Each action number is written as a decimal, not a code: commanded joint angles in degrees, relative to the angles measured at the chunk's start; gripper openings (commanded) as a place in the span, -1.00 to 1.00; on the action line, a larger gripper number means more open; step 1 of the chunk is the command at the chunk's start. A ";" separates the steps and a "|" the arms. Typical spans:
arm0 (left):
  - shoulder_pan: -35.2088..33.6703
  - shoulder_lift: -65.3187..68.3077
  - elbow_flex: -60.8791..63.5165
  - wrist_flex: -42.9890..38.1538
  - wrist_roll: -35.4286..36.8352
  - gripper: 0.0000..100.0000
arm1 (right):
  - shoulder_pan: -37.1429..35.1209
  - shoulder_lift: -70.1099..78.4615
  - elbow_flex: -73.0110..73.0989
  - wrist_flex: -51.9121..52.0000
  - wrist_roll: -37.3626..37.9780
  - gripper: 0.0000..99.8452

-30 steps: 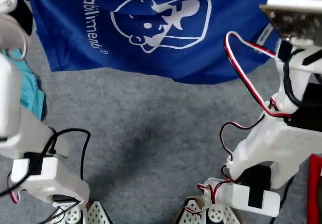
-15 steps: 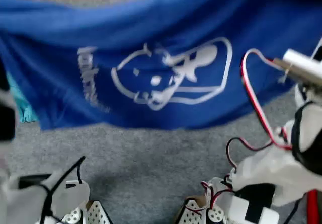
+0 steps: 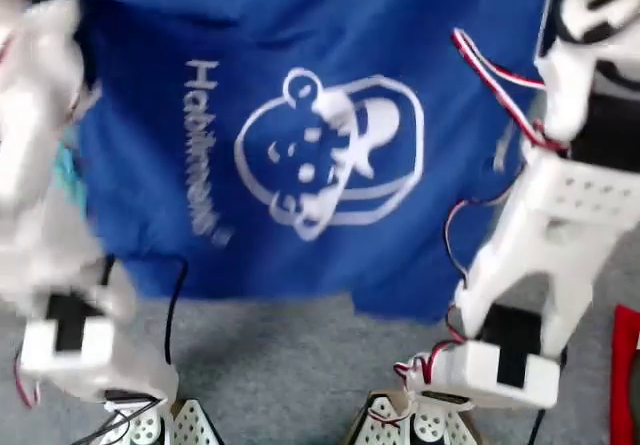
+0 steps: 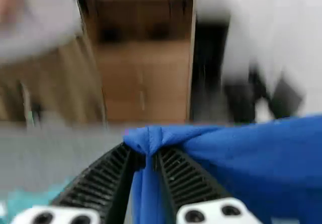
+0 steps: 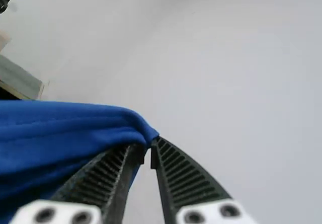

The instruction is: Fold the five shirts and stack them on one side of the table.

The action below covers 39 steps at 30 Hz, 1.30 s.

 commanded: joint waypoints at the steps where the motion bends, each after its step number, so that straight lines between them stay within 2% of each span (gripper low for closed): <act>1: 0.44 6.11 0.79 -0.09 0.00 -0.96 | -0.31 2.07 0.04 0.00 -0.53 -0.99; 9: 0.62 9.80 -4.57 2.20 0.00 -0.96 | 2.24 1.98 -5.14 1.05 -0.53 -0.99; 14: 1.67 9.19 -4.57 2.55 0.09 -0.96 | 2.95 1.98 -11.56 6.86 -0.53 -0.99; 25: 2.73 -6.64 -3.34 2.55 3.25 -0.96 | 4.44 1.98 -30.90 25.41 -0.53 -0.99; 33: 2.73 -19.38 9.41 2.55 3.43 -0.96 | 4.44 1.98 -42.07 40.00 -0.53 -0.99; 39: 4.92 -33.36 26.29 2.55 6.33 -0.96 | 4.44 1.98 -48.40 45.89 -0.53 -0.99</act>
